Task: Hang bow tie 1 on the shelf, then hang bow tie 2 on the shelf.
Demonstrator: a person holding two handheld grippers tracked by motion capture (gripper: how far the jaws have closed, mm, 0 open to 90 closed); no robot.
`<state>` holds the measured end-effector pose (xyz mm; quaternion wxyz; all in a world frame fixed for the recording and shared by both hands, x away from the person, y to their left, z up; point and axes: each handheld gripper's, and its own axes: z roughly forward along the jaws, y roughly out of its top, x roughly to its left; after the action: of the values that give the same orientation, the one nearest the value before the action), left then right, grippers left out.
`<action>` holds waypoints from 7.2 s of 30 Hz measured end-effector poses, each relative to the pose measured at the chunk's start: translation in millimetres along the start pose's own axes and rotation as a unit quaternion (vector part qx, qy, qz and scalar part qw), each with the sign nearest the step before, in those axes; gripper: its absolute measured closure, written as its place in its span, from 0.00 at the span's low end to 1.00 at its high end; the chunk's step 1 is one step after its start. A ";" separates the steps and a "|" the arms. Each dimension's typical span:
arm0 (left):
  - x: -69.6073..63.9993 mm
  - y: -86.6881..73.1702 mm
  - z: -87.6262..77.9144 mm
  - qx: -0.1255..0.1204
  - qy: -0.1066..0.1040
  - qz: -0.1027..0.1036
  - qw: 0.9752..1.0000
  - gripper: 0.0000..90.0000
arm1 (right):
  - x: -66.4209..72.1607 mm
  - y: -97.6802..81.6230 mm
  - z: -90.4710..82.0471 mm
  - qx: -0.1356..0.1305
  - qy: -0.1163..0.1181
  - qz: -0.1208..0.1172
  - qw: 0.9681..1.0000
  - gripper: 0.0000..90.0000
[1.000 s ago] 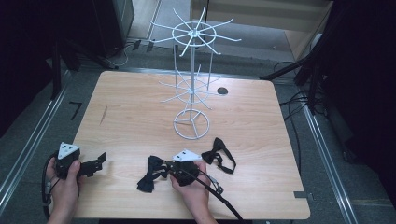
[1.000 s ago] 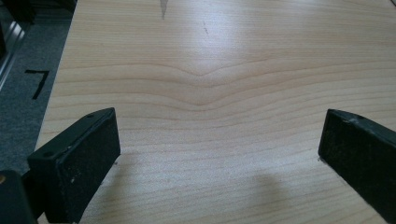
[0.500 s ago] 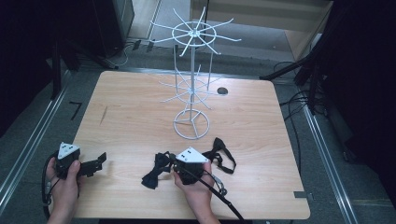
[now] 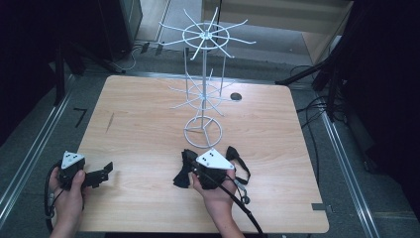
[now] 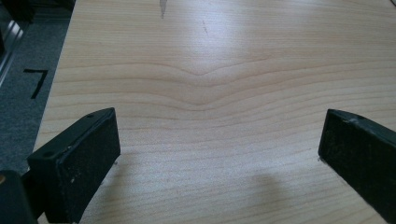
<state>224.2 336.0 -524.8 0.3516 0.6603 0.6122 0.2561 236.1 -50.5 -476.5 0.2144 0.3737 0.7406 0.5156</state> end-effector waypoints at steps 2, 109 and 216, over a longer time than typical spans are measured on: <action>0.0 0.0 0.0 0.000 0.000 0.000 1.000 0.00 | -2.1 4.5 -3.2 -0.007 -0.003 -0.003 1.000 1.00; 0.2 0.0 0.5 0.000 -0.003 -0.001 1.000 0.00 | -12.5 95.7 -35.3 -0.106 -0.018 -0.025 0.994 1.00; -2.5 0.1 -3.4 -0.051 -0.017 0.025 0.998 0.00 | -101.6 -7.5 -53.6 0.005 -0.063 0.029 0.998 0.43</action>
<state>221.3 334.0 -522.3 0.3881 0.6612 0.5756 0.2845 259.8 -162.9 -470.2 0.2436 0.4281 0.7169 0.4934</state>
